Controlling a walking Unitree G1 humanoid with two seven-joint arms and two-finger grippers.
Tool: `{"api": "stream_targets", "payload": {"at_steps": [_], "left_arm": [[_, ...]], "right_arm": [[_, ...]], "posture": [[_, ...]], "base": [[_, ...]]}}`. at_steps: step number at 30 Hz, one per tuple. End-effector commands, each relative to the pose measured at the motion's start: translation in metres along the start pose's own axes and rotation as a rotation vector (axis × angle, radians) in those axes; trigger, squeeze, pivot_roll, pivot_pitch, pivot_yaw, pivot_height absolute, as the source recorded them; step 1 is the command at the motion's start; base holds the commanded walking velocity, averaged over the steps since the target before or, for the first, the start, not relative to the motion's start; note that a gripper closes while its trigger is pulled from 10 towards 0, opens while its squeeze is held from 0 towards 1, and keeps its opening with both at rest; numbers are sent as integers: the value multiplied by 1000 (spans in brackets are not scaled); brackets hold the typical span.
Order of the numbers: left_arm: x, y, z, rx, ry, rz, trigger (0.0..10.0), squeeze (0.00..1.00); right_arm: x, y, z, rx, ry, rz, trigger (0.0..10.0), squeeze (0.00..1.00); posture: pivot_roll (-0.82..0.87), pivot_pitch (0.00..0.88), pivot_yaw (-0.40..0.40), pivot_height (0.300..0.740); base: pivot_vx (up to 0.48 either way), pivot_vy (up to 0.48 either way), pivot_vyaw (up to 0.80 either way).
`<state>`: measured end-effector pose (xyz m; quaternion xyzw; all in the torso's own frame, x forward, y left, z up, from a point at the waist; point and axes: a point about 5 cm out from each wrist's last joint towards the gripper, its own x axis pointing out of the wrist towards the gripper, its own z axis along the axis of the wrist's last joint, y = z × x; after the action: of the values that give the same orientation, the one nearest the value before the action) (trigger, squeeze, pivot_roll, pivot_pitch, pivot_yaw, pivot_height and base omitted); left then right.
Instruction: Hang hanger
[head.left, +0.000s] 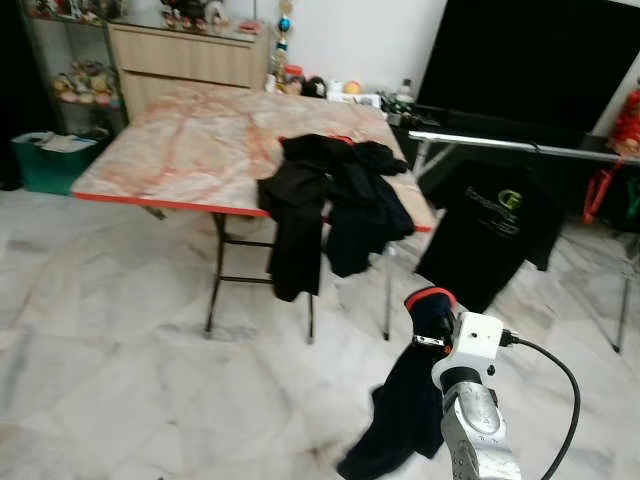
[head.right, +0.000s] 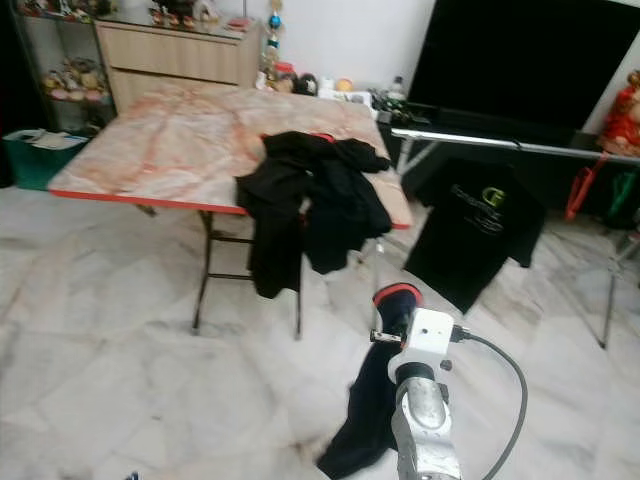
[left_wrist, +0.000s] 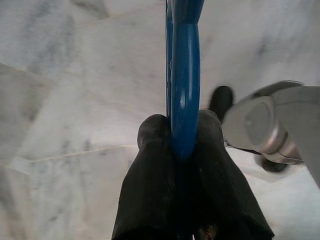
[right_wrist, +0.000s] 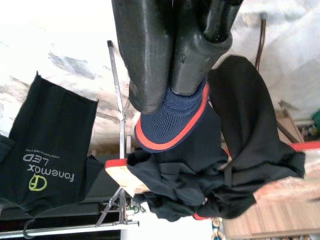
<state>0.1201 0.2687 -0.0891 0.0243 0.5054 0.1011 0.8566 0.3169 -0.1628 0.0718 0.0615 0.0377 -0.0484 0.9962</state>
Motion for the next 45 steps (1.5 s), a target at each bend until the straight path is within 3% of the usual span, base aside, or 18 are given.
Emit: {"api": "stream_targets", "payload": {"at_steps": [1,11,27,31,37,42,43,45], "left_arm": [[2,-13,0,-8,-5,-33,10000,0],[3,-20,6,-98,-32,-53,10000,0],[4,-21,15,-89,-58,-70,10000,0],[4,-22,16,-91,-56,-72,10000,0],[5,-24,16,-95,-54,-74,10000,0],[5,-22,16,-105,-41,-64,10000,0],[5,-21,14,-100,-34,-62,10000,0],[5,-20,14,-101,-31,-60,10000,0]], "right_arm": [[1,-18,8,-10,-31,-54,10000,0],[5,-20,16,-2,-60,-79,10000,0],[6,-2,24,-99,-122,13,10000,0],[8,3,31,-88,-151,23,10000,0],[15,17,58,-127,-261,73,10000,0],[25,33,99,-99,-388,107,10000,0],[27,39,115,-87,-441,125,10000,0],[28,42,123,-85,-464,135,10000,0]], "posture": [[178,0,-117,740],[149,0,-101,740],[170,0,-93,740],[171,0,-93,740],[177,0,-94,740],[187,0,-93,740],[189,0,-92,740],[190,0,-94,740]], "base": [[0,0,0],[0,0,0],[335,0,338],[375,0,0],[373,0,0],[373,0,0],[375,0,0],[375,0,0]]}}
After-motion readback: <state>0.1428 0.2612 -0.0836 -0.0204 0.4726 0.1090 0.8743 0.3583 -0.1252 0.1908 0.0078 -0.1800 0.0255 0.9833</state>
